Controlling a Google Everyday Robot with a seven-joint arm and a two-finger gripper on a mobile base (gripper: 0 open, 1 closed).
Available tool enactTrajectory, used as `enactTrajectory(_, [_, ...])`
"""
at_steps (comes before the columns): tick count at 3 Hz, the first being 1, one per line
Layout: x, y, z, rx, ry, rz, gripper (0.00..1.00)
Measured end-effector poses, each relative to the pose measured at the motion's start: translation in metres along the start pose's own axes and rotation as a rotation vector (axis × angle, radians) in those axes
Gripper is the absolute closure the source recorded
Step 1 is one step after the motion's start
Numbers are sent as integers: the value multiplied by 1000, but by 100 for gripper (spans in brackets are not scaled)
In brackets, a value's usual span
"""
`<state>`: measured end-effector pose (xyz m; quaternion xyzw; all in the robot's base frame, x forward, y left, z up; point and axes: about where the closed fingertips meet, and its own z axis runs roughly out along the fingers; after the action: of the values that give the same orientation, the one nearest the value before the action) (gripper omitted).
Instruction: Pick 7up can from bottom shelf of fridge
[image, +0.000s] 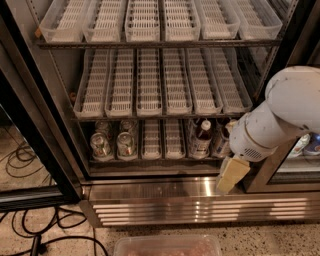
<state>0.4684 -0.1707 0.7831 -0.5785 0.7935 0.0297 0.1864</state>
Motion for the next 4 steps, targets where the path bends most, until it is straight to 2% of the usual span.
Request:
enactTrajectory(1, [-12, 31, 30, 7, -50, 47, 0])
enactTrajectory(2, [-25, 68, 71, 10, -105, 123, 0])
enactTrajectory(3, [-45, 87, 108, 26, -175, 176, 0])
enactTrajectory(4, [-77, 79, 129, 80, -292, 184, 0])
